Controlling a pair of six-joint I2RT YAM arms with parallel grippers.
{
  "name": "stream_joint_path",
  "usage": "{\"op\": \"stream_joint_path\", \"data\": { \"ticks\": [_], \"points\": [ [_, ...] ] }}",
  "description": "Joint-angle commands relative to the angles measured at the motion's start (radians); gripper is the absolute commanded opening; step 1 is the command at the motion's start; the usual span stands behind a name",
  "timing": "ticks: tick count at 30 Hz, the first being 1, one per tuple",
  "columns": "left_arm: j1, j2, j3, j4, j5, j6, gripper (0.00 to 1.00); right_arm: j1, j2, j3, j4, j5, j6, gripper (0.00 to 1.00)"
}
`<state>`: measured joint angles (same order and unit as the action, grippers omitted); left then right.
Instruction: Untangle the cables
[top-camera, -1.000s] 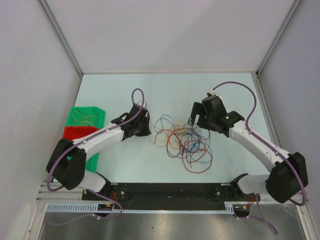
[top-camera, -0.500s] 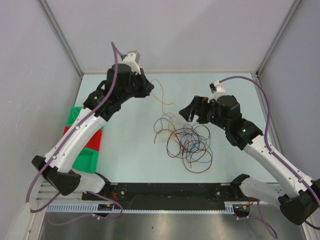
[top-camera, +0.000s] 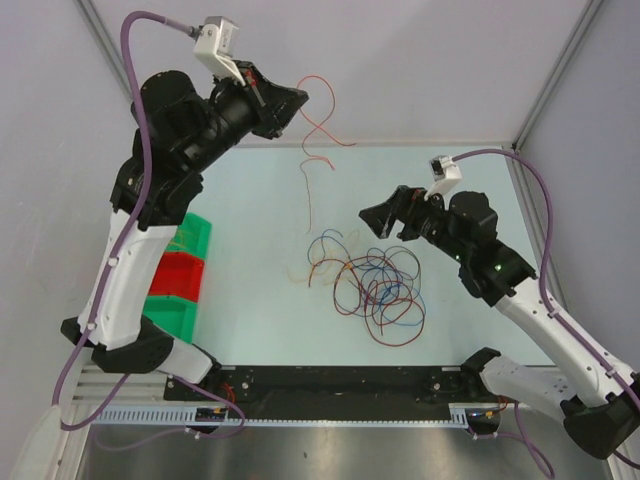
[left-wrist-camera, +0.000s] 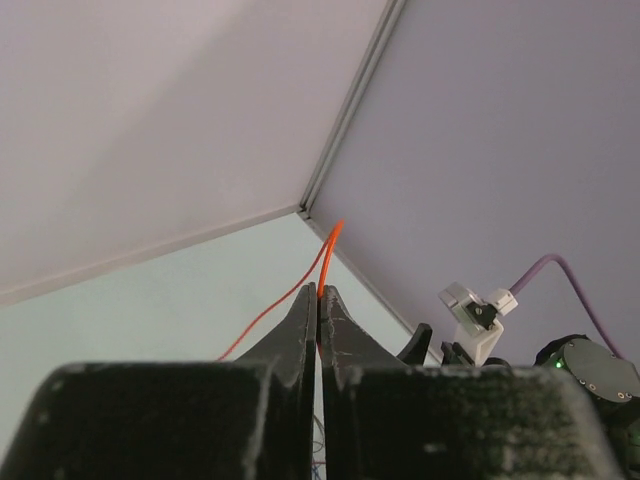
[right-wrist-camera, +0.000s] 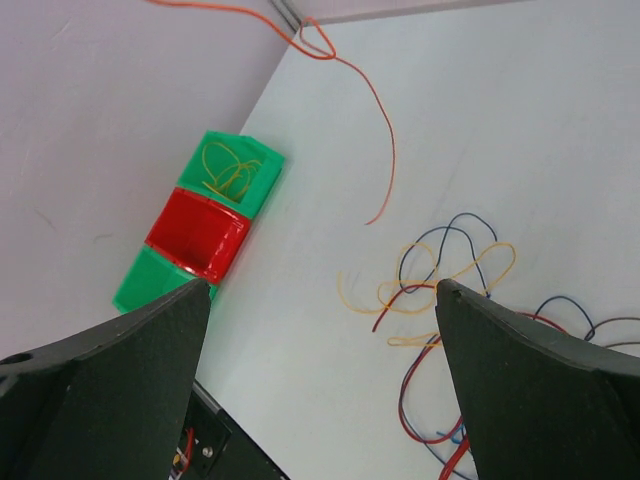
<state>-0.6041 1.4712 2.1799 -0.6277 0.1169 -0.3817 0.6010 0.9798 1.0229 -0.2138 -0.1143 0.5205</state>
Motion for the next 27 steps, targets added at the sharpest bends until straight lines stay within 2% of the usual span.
{"op": "stream_joint_path", "data": {
  "ticks": [1,8,12,21,24,27],
  "points": [
    [-0.005,0.014,0.04,0.014,0.046,0.003,0.0,-0.001,-0.018,0.019,0.086,0.001,-0.037,1.0],
    [-0.005,0.009,0.015,0.033,0.053,-0.014,0.0,0.008,0.065,0.019,0.132,0.004,-0.047,1.0],
    [-0.005,0.003,0.001,0.045,0.056,-0.026,0.0,0.025,0.115,0.019,0.159,0.061,-0.048,1.0],
    [-0.003,-0.029,-0.068,0.074,0.067,-0.043,0.0,0.071,0.157,0.019,0.186,0.065,-0.027,0.97],
    [-0.003,-0.041,-0.091,0.086,0.07,-0.046,0.0,0.086,0.155,0.019,0.183,0.087,-0.028,0.95],
    [-0.005,-0.046,-0.104,0.098,0.078,-0.049,0.0,0.086,0.166,0.019,0.198,0.094,-0.031,0.87]
  ]
}}
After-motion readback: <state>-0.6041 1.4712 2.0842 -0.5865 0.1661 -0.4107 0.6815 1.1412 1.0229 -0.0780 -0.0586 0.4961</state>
